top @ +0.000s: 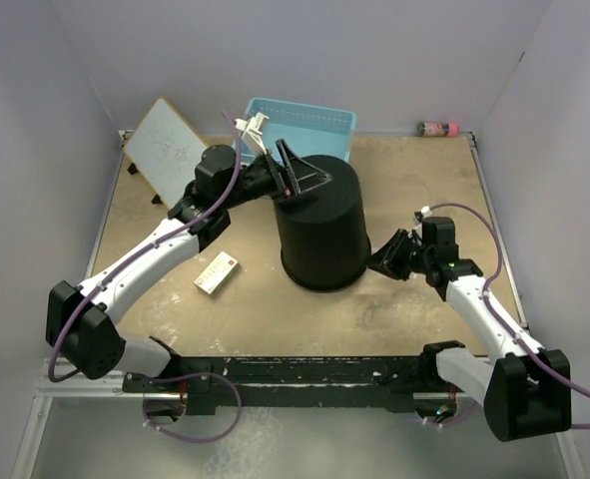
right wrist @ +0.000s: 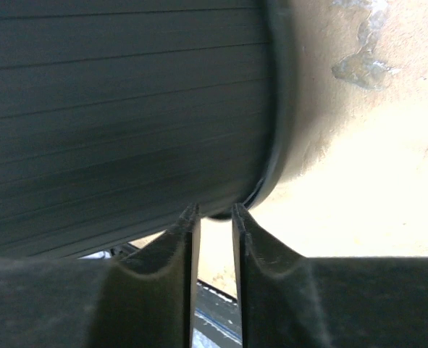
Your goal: Turn the large container upside down
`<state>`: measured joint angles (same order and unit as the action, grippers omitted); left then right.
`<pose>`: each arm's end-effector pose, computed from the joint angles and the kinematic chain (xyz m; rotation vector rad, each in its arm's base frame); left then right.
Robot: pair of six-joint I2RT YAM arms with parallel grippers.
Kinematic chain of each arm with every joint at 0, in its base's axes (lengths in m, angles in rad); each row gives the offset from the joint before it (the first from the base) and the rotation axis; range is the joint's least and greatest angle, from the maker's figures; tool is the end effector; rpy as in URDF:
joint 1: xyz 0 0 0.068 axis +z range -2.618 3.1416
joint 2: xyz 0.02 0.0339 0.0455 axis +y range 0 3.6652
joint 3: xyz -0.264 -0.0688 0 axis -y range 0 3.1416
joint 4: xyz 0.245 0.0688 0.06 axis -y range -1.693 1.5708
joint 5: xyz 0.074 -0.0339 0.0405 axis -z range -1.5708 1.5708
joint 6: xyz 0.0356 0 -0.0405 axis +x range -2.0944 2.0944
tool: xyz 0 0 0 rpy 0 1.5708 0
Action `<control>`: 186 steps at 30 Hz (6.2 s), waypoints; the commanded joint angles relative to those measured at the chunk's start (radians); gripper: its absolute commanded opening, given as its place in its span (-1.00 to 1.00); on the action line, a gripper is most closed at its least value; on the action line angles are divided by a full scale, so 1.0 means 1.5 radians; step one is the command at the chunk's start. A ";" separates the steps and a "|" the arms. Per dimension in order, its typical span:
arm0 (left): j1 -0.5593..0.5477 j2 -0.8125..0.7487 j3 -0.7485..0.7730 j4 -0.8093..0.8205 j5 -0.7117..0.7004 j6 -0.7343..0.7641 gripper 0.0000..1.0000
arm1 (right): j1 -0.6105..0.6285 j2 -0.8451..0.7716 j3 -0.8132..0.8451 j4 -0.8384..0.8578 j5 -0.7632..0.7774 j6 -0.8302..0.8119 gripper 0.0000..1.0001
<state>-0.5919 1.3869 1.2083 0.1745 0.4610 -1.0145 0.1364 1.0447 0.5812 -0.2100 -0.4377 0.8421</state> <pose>0.2645 -0.1969 0.3881 0.0334 1.8254 -1.5637 0.2124 0.0444 0.2197 0.5775 2.2982 0.9956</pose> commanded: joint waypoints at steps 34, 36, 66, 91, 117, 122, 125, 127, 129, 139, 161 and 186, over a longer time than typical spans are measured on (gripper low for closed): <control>-0.157 -0.066 -0.263 0.039 -0.373 0.515 0.56 | -0.001 -0.168 0.352 -0.285 0.431 -0.233 0.63; -0.165 -0.016 -0.237 0.087 -0.368 0.525 0.54 | -0.001 -0.172 0.351 -0.286 0.427 -0.233 0.63; -0.148 0.183 0.044 -0.010 -0.323 0.467 0.57 | 0.001 -0.177 0.296 -0.226 0.249 -0.306 0.77; -0.126 -0.085 -0.178 -0.381 -0.720 0.165 0.63 | 0.133 0.346 0.353 0.059 0.700 -0.113 0.93; -0.126 -0.248 -0.222 -0.351 -0.633 0.249 0.62 | -0.100 0.565 0.578 0.052 0.639 -0.181 0.95; -0.126 -0.260 -0.197 -0.344 -0.654 0.292 0.61 | -0.099 0.497 0.540 0.018 0.597 -0.160 0.95; -0.125 -0.249 -0.179 -0.310 -0.680 0.346 0.62 | -0.097 0.401 0.478 0.002 0.515 -0.156 0.95; -0.127 -0.221 -0.156 -0.280 -0.678 0.390 0.64 | -0.091 0.336 0.421 0.005 0.456 -0.150 0.95; -0.126 -0.177 -0.099 -0.270 -0.678 0.426 0.66 | -0.072 0.269 0.357 0.016 0.421 -0.149 0.95; 0.005 0.165 0.279 -0.373 -0.549 0.501 0.63 | 0.004 0.038 0.166 -0.073 0.360 -0.164 0.96; 0.042 0.488 0.599 -0.537 -0.262 0.627 0.16 | 0.004 -0.105 0.114 -0.165 0.371 -0.179 0.97; -0.001 0.438 0.634 -0.483 -0.323 0.593 -1.00 | 0.005 -0.104 0.116 -0.161 0.356 -0.167 0.94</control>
<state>-0.6052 2.1319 2.0876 -0.6117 0.0341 -0.1101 0.1413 0.9115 0.7452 -0.4583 0.1043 0.5919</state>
